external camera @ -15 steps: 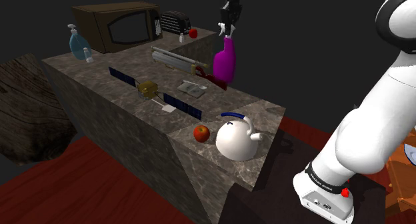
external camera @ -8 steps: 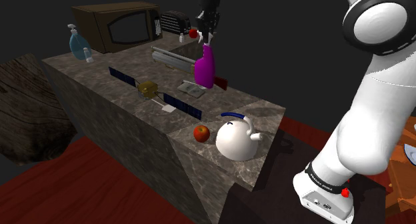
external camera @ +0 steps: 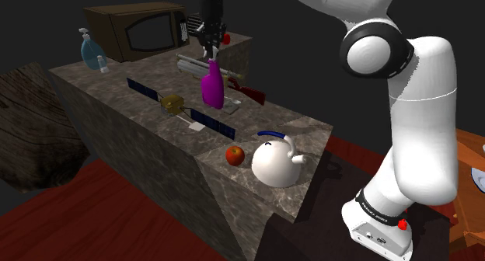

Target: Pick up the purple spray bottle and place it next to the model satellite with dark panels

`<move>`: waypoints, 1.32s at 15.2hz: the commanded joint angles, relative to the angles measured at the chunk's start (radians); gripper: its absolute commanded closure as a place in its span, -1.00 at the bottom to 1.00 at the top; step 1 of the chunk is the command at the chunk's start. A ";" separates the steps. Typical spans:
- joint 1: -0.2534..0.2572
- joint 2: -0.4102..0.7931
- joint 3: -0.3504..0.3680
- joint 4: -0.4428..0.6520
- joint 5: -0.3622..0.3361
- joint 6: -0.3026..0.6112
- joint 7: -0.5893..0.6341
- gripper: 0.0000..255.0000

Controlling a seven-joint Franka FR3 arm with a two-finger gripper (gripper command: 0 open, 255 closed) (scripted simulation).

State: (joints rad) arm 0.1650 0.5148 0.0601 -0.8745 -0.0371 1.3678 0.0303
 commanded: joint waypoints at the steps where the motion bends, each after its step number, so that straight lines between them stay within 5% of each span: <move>1: 0.011 0.047 0.001 0.047 -0.003 0.001 0.011 1.00; 9: 0.002 -0.038 0.003 -0.203 0.002 0.166 0.013 1.00; 20: -0.003 -0.076 0.003 -0.412 0.004 0.336 0.015 1.00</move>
State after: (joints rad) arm 0.1619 0.4397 0.0625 -1.2715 -0.0332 1.6892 0.0439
